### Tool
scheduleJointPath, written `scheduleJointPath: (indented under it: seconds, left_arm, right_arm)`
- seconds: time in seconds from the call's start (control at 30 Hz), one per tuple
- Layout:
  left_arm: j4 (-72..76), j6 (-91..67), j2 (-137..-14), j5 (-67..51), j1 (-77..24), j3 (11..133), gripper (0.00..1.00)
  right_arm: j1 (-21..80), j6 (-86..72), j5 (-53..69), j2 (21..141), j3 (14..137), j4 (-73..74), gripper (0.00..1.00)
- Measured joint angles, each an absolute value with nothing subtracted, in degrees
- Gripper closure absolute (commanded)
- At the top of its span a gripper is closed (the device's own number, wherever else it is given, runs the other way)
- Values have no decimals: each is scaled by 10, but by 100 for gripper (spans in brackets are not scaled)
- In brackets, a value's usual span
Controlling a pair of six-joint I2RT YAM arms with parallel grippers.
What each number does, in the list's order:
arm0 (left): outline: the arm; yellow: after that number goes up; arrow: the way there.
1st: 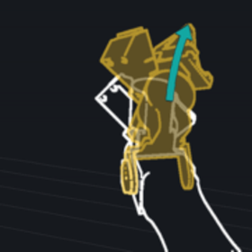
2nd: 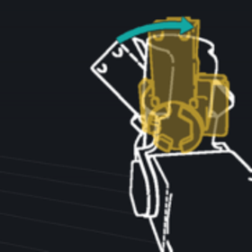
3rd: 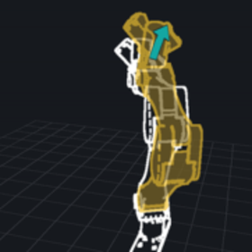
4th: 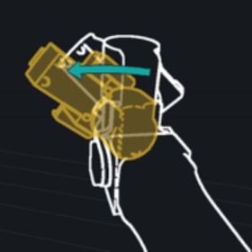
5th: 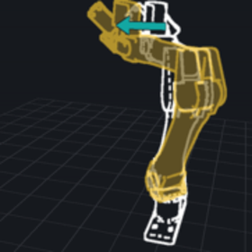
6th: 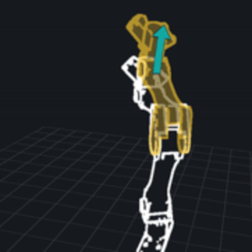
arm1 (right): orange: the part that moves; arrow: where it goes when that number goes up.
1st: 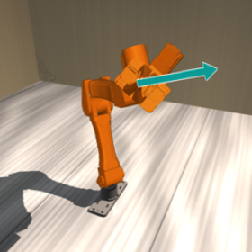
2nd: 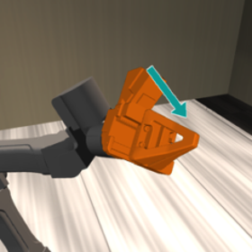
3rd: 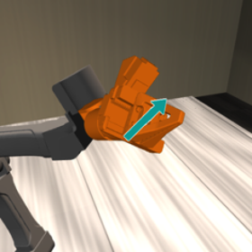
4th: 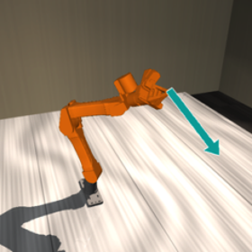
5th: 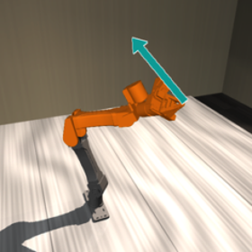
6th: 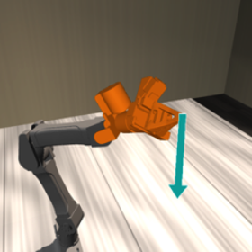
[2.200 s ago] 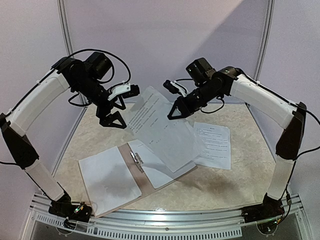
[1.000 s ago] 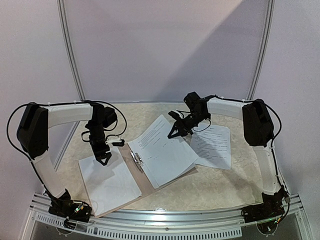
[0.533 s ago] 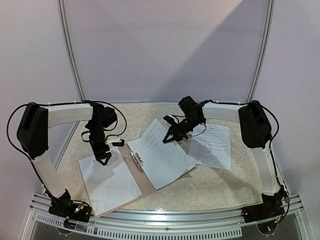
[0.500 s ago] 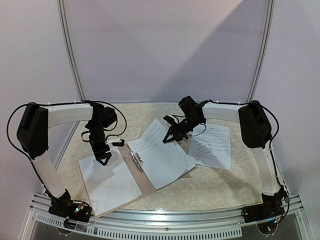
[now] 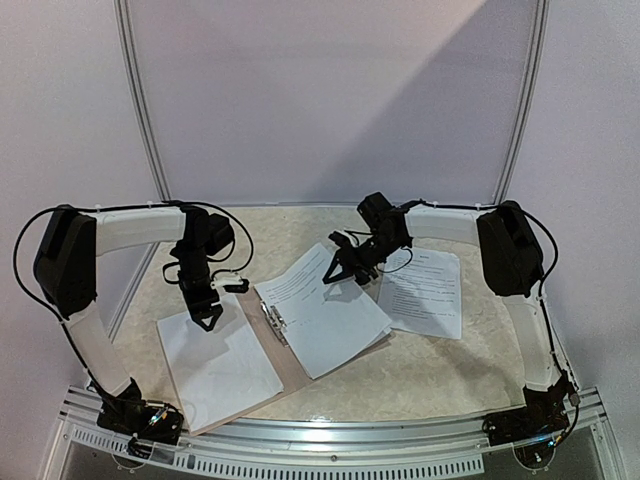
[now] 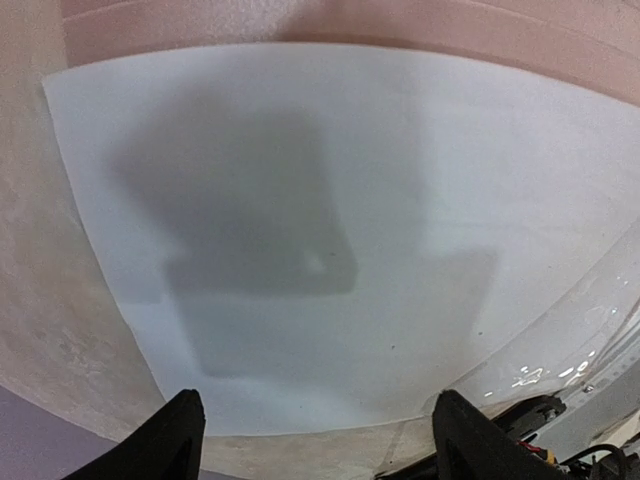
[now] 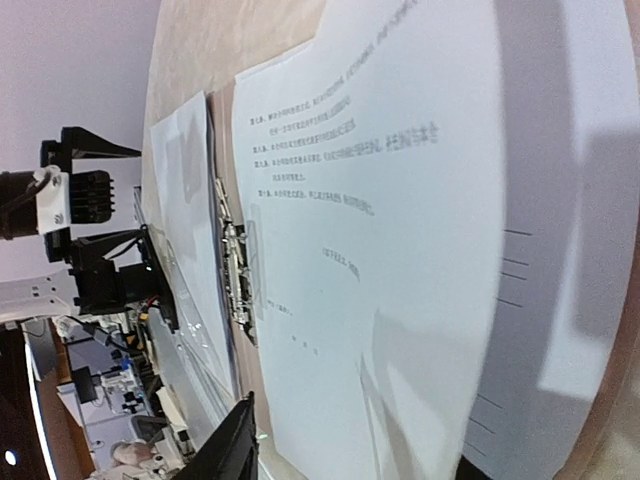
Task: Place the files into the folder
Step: Place the file in the spring clip on the folder, then pick up the file from the center of the board.
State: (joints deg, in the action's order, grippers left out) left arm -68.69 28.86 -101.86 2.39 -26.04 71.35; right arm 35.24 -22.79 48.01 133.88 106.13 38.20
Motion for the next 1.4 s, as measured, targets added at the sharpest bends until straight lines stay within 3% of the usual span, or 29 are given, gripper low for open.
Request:
scheduleJointPath:
  seconds: [0.1, 0.13, 0.17, 0.5, 0.73, 0.97, 1.2, 1.4]
  left_arm:
    - [-689, 289, -1019, 24, -261, 715, 20]
    - [-691, 289, -1019, 24, -261, 715, 20]
    - [-693, 289, -1019, 23, -261, 716, 20]
    - [-700, 289, -1019, 22, -263, 720, 19]
    - [-707, 289, -1019, 23, -264, 728, 19]
    - [-731, 295, -1019, 31, -265, 771, 19]
    - [-761, 299, -1019, 24, -275, 901, 19]
    - [-759, 288, -1061, 18, -352, 1056, 19]
  right_arm:
    - [352, -229, 457, 1339, 1062, 398, 21]
    - [353, -227, 447, 1338, 1063, 405, 7]
    - [353, -228, 438, 1338, 1064, 413, 2]
    - [352, -216, 312, 1306, 1115, 496, 1]
    - [346, -182, 119, 1259, 1163, 583, 1]
    - [226, -180, 22, 1068, 902, 539, 2]
    - [69, -230, 119, 956, 646, 402, 8]
    - [19, -264, 219, 967, 590, 307, 11]
